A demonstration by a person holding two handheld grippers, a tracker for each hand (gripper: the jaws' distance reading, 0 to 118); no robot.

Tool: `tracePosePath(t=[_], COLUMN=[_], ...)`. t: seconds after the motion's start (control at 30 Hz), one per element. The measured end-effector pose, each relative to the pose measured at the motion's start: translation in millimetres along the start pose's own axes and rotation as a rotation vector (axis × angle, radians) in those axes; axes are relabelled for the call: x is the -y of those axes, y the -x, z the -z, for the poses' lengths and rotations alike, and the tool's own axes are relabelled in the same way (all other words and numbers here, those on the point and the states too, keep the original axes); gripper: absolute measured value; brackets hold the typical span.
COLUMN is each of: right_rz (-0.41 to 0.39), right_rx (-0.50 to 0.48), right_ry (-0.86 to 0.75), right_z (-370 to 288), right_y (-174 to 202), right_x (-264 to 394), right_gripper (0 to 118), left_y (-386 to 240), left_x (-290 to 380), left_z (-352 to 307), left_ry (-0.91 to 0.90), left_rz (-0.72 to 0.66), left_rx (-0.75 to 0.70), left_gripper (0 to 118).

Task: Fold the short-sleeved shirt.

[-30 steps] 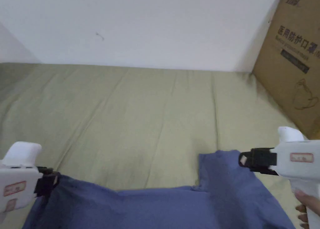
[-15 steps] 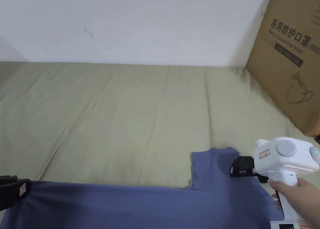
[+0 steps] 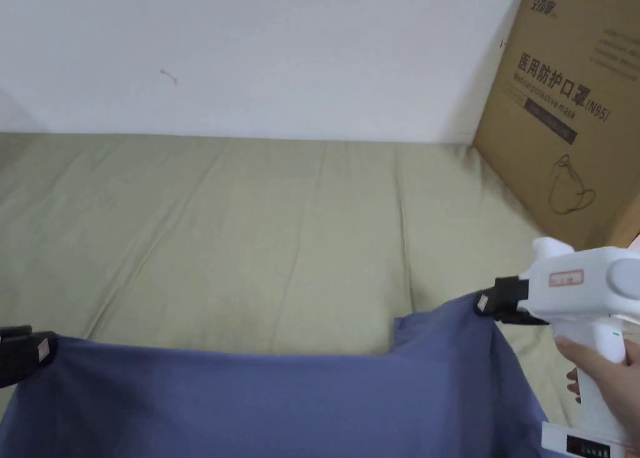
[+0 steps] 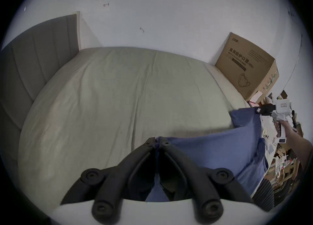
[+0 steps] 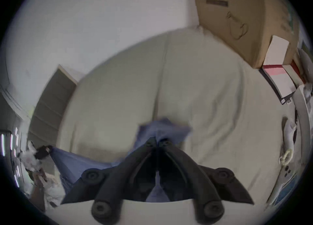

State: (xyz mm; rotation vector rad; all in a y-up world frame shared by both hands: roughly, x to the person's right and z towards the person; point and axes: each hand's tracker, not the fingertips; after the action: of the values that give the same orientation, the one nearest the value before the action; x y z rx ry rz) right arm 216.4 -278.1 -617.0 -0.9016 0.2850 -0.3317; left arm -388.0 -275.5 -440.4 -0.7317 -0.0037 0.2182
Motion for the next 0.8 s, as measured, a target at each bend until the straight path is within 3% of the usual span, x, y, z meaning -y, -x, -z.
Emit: tracePosePath(t=[0.07,0.2,0.4,0.6,0.8], right_rz=[0.069,0.038,-0.004,-0.025,0.051], right_rx=[-0.045,-0.058,-0.070,-0.010,0.070], right_ry=[-0.079,-0.196,-0.182,0.005,0.216], right_z=[-21,-63,-107,-128,-91], right_y=[6,22,21,-11,-51], right_x=[-7,-15,18,116,192], right_gripper=[1,1,1,1,1], left_y=[-2,0,5,22,27], left_x=[-12,-29,-10,67,143], left_z=[-10,-38,-66,-78,-52], left_ry=[-0.073,-0.177,-0.097,0.087,0.263], left_rz=[0.010,-0.058,-0.019,-0.088,-0.069], left_rx=[-0.018,0.021,0.071,0.100,0.062], left_gripper=[2,2,2,2,3])
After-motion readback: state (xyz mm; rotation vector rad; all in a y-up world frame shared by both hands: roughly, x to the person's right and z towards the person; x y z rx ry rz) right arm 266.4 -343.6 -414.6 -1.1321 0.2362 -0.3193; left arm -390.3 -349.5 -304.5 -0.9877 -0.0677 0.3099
